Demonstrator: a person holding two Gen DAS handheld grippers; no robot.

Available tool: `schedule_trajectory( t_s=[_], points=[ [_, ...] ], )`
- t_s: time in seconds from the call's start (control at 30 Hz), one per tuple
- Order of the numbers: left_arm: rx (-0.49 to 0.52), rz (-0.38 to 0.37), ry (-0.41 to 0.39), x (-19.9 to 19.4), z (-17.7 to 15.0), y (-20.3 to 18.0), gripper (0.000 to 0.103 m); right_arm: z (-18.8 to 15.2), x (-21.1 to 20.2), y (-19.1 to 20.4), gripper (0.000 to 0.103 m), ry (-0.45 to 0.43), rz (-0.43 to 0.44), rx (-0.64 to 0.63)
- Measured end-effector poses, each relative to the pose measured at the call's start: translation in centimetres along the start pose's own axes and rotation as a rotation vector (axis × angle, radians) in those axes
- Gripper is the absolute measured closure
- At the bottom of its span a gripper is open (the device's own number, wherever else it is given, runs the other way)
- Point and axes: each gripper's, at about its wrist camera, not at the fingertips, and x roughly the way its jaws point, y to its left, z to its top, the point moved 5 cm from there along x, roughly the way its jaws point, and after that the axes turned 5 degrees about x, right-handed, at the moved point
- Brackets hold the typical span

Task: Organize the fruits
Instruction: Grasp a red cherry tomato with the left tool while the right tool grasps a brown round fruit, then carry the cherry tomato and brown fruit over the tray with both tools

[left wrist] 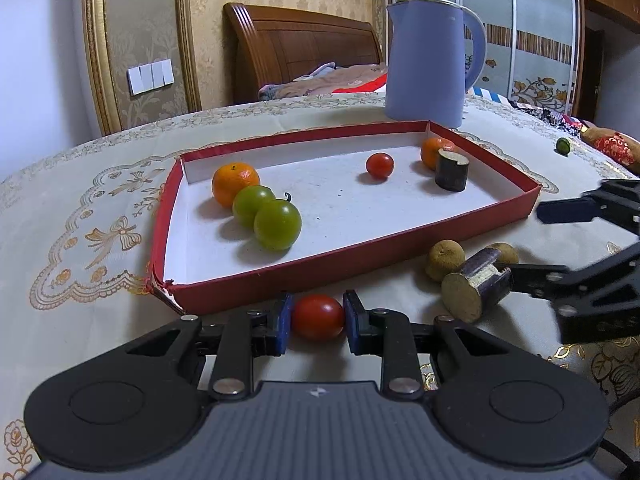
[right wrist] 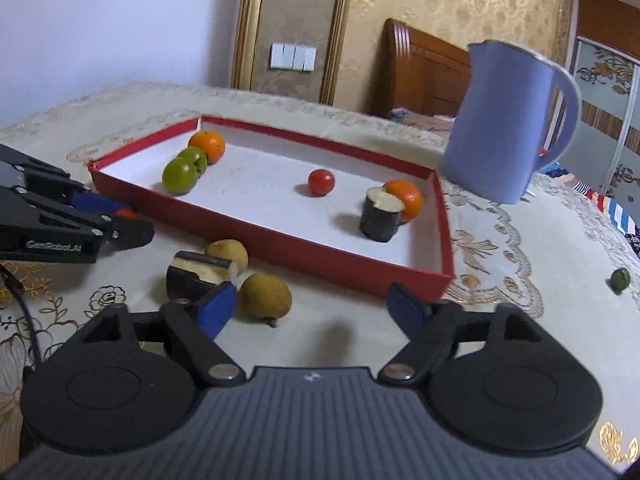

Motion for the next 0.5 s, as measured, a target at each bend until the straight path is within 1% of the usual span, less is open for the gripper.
schedule_trajectory(
  t_s=[0.03,0.1,0.13,0.17,0.2,0.23,0.3,0.33,0.5],
  points=[
    [-0.002,-0.001,0.0,0.0,0.0,0.0,0.077,0.1,0.5,0.0,0.034,0.019,0.008,0.005],
    [-0.003,-0.002,0.0,0.0,0.0,0.0,0.077,0.3,1.5,-0.4,0.035,0.059,0.04,0.05],
    [-0.004,-0.003,0.001,0.0,0.0,-0.1,0.077,0.5,1.7,-0.6,0.045,0.064,0.058,0.077],
    [-0.002,-0.002,0.0,0.0,0.0,-0.1,0.077,0.5,2.0,-0.7,0.047,0.07,0.072,0.097],
    [0.002,0.001,0.0,0.0,0.0,-0.1,0.077,0.4,2.1,-0.7,0.054,0.065,0.081,0.107],
    [0.003,0.002,0.0,0.0,0.0,-0.1,0.077,0.4,2.0,-0.5,0.065,0.058,0.076,0.102],
    [0.001,0.001,0.0,0.0,0.0,-0.1,0.077,0.3,1.8,0.0,0.076,0.045,0.062,0.087],
    [0.0,0.0,0.0,0.0,0.0,-0.1,0.077,0.3,1.7,0.2,0.077,0.042,0.053,0.083],
    [0.002,0.002,-0.001,0.0,0.0,-0.1,0.077,0.3,1.5,-0.3,0.077,0.038,0.044,0.116]
  ],
)
